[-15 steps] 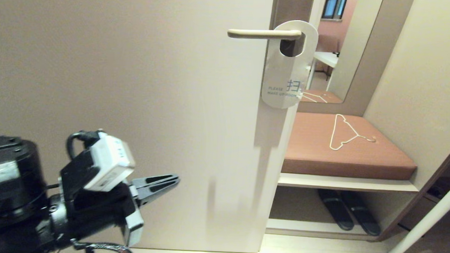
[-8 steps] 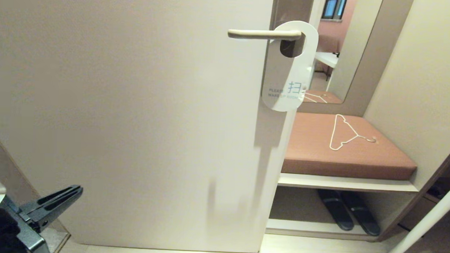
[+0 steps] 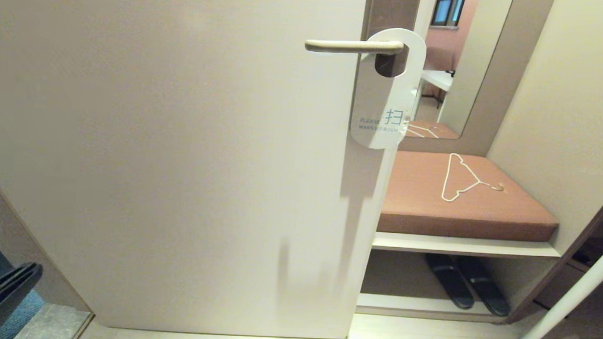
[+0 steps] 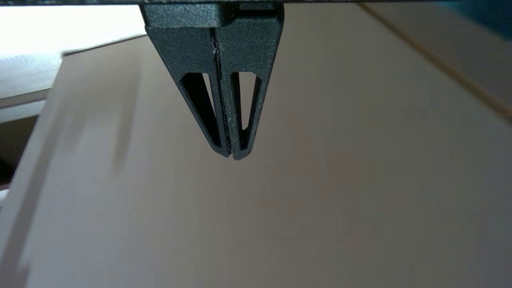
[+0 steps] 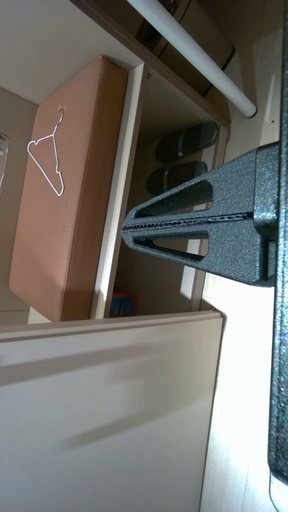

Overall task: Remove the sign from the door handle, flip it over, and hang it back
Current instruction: Take down the sign

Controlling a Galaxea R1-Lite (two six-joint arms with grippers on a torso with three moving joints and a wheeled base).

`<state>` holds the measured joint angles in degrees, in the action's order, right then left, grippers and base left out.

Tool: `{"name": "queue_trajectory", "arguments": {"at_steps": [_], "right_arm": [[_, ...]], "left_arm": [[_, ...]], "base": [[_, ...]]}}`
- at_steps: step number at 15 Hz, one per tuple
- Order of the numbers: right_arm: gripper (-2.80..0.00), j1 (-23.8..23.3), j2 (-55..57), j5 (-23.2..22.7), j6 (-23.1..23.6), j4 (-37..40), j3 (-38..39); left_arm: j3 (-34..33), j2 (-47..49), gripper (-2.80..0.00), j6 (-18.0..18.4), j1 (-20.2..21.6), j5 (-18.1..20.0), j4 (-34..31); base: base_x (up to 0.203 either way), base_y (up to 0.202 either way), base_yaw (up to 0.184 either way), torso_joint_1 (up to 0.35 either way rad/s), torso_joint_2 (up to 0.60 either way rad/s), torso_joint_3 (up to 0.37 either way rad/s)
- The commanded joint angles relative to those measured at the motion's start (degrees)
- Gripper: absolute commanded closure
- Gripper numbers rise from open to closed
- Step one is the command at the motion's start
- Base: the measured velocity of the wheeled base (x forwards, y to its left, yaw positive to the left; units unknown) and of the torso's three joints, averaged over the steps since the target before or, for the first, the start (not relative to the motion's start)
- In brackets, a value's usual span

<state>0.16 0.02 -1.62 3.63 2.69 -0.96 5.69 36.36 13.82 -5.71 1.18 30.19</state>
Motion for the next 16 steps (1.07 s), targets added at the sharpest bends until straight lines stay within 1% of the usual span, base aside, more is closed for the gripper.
{"name": "queue_trajectory", "arguments": {"at_steps": [1, 3, 4, 6, 8, 9, 11, 12, 14, 16], "right_arm": [[0.00, 0.02, -0.02, -0.05, 0.06, 0.03, -0.06], [0.00, 0.02, -0.02, -0.05, 0.06, 0.03, -0.01], [0.00, 0.02, -0.02, -0.05, 0.06, 0.03, -0.09], [0.00, 0.02, -0.02, -0.05, 0.06, 0.03, -0.09], [0.00, 0.02, -0.02, -0.05, 0.06, 0.03, -0.09], [0.00, 0.02, -0.02, -0.05, 0.06, 0.03, 0.00], [0.00, 0.02, -0.02, -0.05, 0.06, 0.03, -0.09], [0.00, 0.02, -0.02, -0.05, 0.06, 0.03, -0.09], [0.00, 0.02, -0.02, -0.05, 0.06, 0.03, -0.03], [0.00, 0.02, -0.02, -0.05, 0.06, 0.03, -0.08]], "left_arm": [[-0.20, -8.43, 0.00, -0.19, -0.17, -1.02, -4.64], [-0.76, -14.48, 0.00, -1.00, -0.06, -2.21, -11.38], [-2.14, -16.99, 0.00, -1.30, 0.17, -2.48, -13.10], [-5.68, -20.27, 0.00, -2.11, 1.28, -2.64, -14.55], [-5.69, -20.36, 0.00, -5.01, 1.57, -2.32, -14.93], [-5.69, -20.66, 0.00, -5.52, 2.11, -2.32, -15.16], [-5.69, -24.41, 0.00, -5.65, 5.31, -1.33, -17.59], [-5.69, -25.42, 0.00, -5.59, 6.38, -0.97, -20.82], [-5.69, -27.51, 0.00, -5.65, 6.33, -0.82, -21.82], [-5.69, -30.80, 0.00, -5.17, 6.24, -0.76, -25.25]], "base": [[0.000, 0.000, 0.000, 0.000, 0.00, 0.000], [0.000, 0.000, 0.000, 0.000, 0.00, 0.000], [0.000, 0.000, 0.000, 0.000, 0.00, 0.000], [0.000, 0.000, 0.000, 0.000, 0.00, 0.000], [0.000, 0.000, 0.000, 0.000, 0.00, 0.000], [0.000, 0.000, 0.000, 0.000, 0.00, 0.000], [0.000, 0.000, 0.000, 0.000, 0.00, 0.000], [0.000, 0.000, 0.000, 0.000, 0.00, 0.000], [0.000, 0.000, 0.000, 0.000, 0.00, 0.000], [0.000, 0.000, 0.000, 0.000, 0.00, 0.000]]}}
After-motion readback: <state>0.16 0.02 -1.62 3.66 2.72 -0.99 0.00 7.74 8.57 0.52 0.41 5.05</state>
